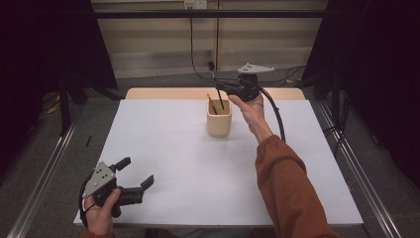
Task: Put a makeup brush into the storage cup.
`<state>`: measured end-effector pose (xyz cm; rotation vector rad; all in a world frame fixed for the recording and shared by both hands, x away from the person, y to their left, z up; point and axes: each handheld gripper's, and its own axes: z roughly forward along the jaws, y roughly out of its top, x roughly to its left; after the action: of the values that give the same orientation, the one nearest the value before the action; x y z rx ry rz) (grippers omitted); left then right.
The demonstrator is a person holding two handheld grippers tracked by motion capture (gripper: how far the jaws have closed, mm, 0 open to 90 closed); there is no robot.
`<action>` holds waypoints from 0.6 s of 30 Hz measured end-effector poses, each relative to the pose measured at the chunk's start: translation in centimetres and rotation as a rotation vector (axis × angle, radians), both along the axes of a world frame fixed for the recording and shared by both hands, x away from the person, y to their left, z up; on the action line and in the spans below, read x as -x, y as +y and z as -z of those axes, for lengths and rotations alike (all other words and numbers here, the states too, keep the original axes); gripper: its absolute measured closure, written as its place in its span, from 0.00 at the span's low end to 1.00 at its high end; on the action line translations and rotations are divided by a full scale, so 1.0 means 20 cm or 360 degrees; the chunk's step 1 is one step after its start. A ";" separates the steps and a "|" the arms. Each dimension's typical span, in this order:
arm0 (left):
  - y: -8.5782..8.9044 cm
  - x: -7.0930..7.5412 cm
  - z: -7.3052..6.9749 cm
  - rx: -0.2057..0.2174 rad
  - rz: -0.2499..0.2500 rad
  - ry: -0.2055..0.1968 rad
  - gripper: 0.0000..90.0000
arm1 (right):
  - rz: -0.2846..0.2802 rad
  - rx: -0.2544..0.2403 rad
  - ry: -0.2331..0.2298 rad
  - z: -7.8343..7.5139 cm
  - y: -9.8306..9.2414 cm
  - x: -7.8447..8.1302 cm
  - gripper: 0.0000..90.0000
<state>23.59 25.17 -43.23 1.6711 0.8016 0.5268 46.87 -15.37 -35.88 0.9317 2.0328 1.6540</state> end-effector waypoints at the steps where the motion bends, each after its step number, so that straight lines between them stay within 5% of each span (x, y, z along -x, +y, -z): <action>1: 0.00 0.00 0.00 -0.0001 -0.0001 -0.0002 0.01 | 0.0000 -0.0001 0.0000 0.01 0.00 0.00 0.95; 18: 0.00 0.00 0.00 0.0003 -0.0006 0.0000 0.01 | 0.0019 -0.0002 0.0033 0.12 -0.03 0.02 0.95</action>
<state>23.62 25.22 -43.25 1.6685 0.8052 0.5283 46.49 -15.88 -38.28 0.9637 2.0360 1.6460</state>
